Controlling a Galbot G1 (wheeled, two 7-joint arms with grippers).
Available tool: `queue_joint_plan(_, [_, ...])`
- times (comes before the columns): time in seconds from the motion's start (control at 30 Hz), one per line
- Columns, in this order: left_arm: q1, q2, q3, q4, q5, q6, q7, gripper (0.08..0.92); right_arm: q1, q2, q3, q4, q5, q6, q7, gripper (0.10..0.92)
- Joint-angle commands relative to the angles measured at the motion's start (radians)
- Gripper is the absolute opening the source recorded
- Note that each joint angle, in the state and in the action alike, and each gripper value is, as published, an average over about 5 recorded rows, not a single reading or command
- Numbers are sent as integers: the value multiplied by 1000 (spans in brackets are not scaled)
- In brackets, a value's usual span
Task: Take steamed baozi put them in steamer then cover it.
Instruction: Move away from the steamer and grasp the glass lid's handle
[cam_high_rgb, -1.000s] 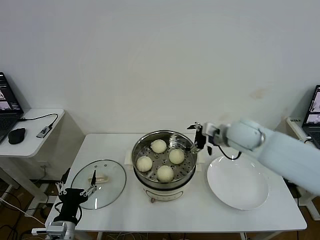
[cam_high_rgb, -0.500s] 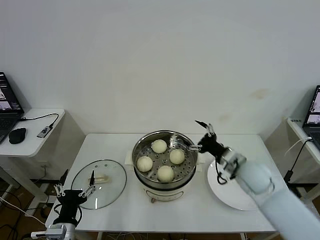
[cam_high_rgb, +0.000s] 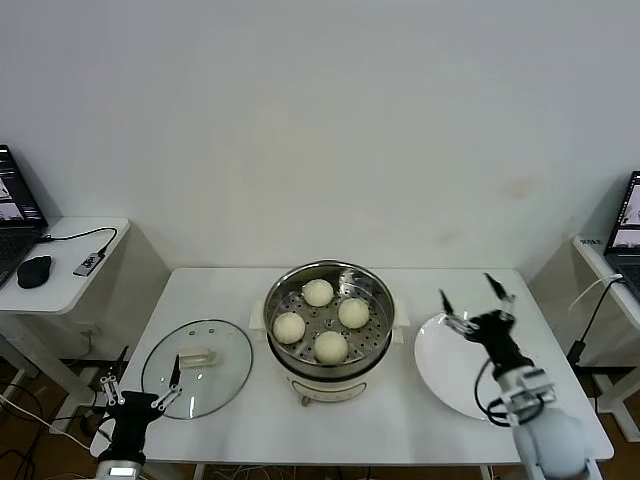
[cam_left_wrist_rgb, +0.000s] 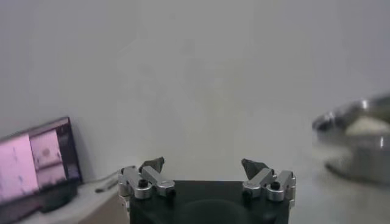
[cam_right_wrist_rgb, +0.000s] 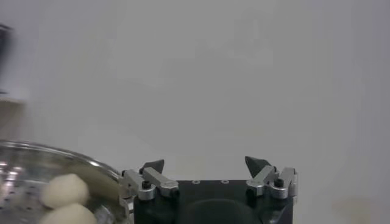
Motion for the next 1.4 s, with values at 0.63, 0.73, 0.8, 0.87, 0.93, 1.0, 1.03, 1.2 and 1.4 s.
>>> queue_joint_plan(0.63, [-300, 85, 38, 421, 1036, -43, 34, 823, -190, 232, 320, -27, -14, 58, 173, 823])
queue_joint_plan(0.73, [-347, 87, 44, 451, 1028, -43, 36, 823, -191, 240, 319, -21, -24, 56, 174, 823])
queue_joint_plan(0.8, [-376, 89, 53, 467, 1024, -43, 39, 823, -191, 244, 317, -18, -30, 54, 176, 823])
queue_joint_plan(0.87, [-406, 88, 65, 486, 1023, -42, 43, 823, -189, 250, 312, -17, -39, 51, 177, 823])
queue_joint_plan(0.93, [-437, 84, 77, 509, 1026, -41, 44, 823, -186, 257, 304, -17, -49, 48, 178, 823])
queue_joint_plan(1.0, [-462, 81, 89, 529, 1027, -39, 46, 823, -184, 262, 297, -16, -57, 46, 178, 823])
queue_joint_plan(1.03, [-472, 80, 94, 538, 1027, -39, 47, 823, -184, 264, 295, -16, -60, 45, 178, 823])
queue_joint_plan(1.2, [-514, 75, 112, 586, 1027, -37, 46, 823, -187, 262, 297, -17, -64, 40, 176, 823])
queue_joint_plan(1.4, [-555, 71, 129, 648, 1027, -34, 50, 823, -181, 260, 294, -34, -68, 39, 171, 823])
